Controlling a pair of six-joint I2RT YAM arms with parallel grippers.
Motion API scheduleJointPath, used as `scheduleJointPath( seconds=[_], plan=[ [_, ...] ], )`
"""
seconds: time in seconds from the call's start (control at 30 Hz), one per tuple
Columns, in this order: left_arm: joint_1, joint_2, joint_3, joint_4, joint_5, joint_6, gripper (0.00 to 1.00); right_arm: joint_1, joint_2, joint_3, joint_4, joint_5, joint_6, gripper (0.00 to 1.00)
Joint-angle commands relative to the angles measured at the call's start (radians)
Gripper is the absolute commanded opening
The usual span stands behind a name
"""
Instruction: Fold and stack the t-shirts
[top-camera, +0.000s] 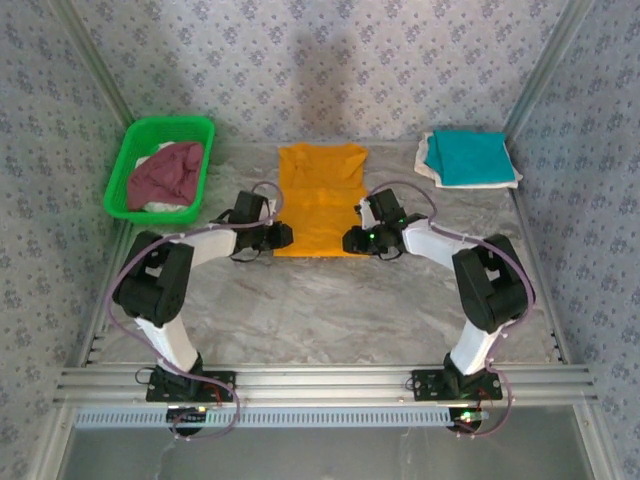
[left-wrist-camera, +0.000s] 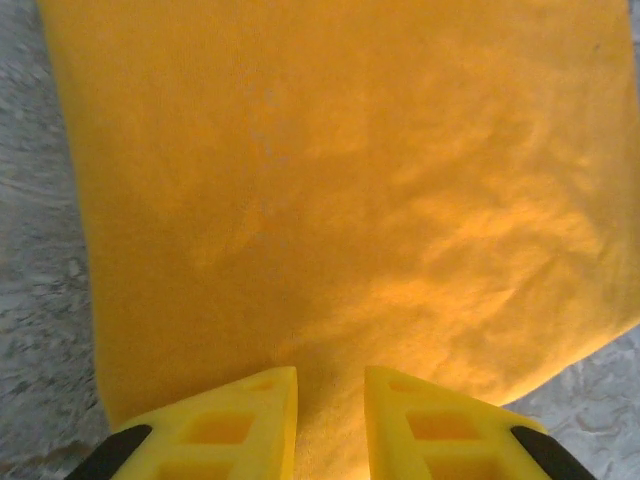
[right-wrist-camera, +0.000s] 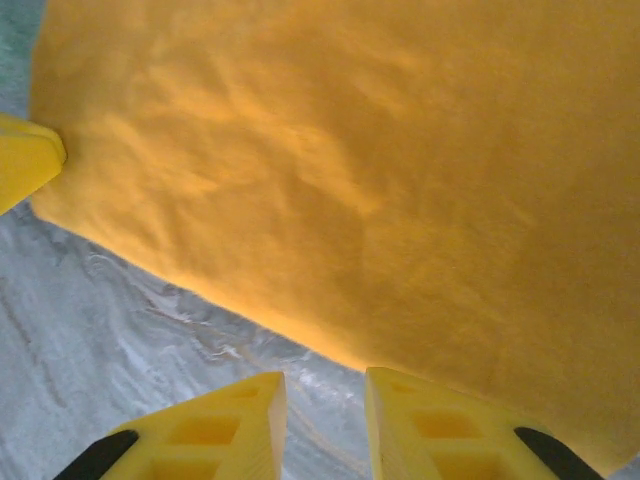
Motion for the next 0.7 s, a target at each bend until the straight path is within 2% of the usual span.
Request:
scheduleJointPath(
  seconds=[0.0, 0.27, 0.43, 0.67],
  plan=[
    [-0.017, 0.029, -0.016, 0.097, 0.015, -0.015, 0.23, 0.003, 0.052, -0.015, 0.081, 0.019, 0.033, 0.28],
    [-0.021, 0.036, -0.105, 0.052, -0.046, -0.023, 0.23, 0.028, 0.091, -0.087, 0.114, 0.072, 0.049, 0.27],
    [-0.029, -0.024, -0.21, 0.059, -0.078, -0.064, 0.25, 0.087, 0.046, -0.176, 0.14, 0.097, 0.101, 0.27],
    [-0.069, -0.174, -0.28, -0.06, -0.145, -0.108, 0.28, 0.154, -0.073, -0.266, 0.104, 0.124, 0.175, 0.27]
  ],
)
